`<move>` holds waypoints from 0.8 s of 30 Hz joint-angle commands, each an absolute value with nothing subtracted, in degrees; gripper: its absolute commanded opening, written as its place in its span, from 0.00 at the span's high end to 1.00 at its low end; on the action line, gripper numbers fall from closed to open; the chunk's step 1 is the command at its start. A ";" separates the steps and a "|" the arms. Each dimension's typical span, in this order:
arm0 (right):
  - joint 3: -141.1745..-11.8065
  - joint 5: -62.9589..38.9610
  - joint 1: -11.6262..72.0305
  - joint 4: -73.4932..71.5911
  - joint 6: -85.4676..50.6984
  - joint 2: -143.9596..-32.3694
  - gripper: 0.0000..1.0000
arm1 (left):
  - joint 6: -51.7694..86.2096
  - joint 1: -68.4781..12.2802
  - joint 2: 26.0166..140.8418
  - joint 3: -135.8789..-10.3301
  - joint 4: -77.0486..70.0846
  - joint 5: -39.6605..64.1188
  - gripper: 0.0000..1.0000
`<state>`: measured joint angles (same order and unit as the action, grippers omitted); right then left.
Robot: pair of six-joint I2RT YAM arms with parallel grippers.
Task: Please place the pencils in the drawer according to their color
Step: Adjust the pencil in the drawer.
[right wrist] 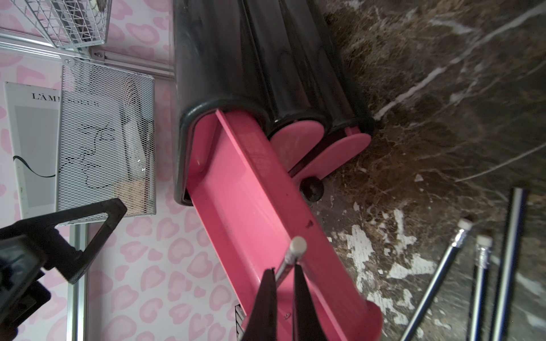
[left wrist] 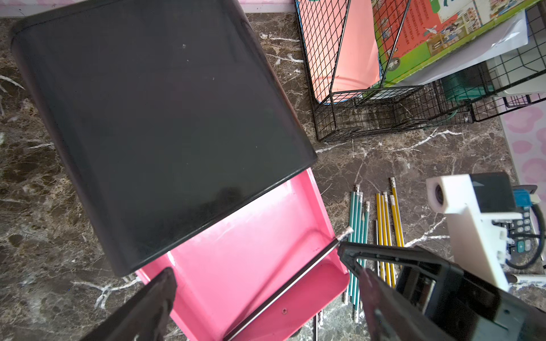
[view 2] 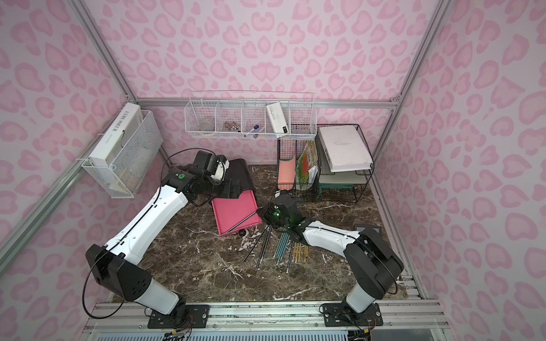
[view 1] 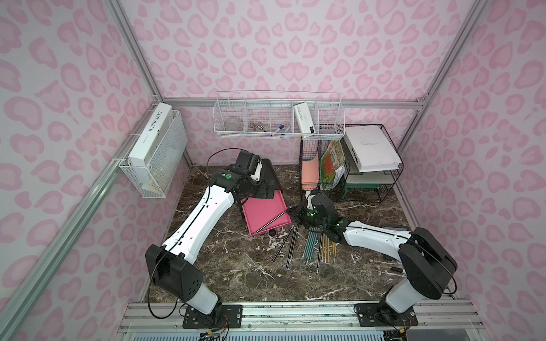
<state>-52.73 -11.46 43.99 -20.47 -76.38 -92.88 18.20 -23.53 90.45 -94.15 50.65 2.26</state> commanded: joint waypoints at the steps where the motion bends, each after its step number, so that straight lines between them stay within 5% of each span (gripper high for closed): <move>1: -54.21 -12.24 43.78 -19.45 -74.76 -93.34 0.97 | 18.01 -23.39 90.10 -94.22 49.55 2.11 0.03; 24: -67.93 -17.48 43.07 -15.59 -71.80 -104.25 0.97 | 17.58 -22.88 89.89 -94.45 49.37 2.15 0.03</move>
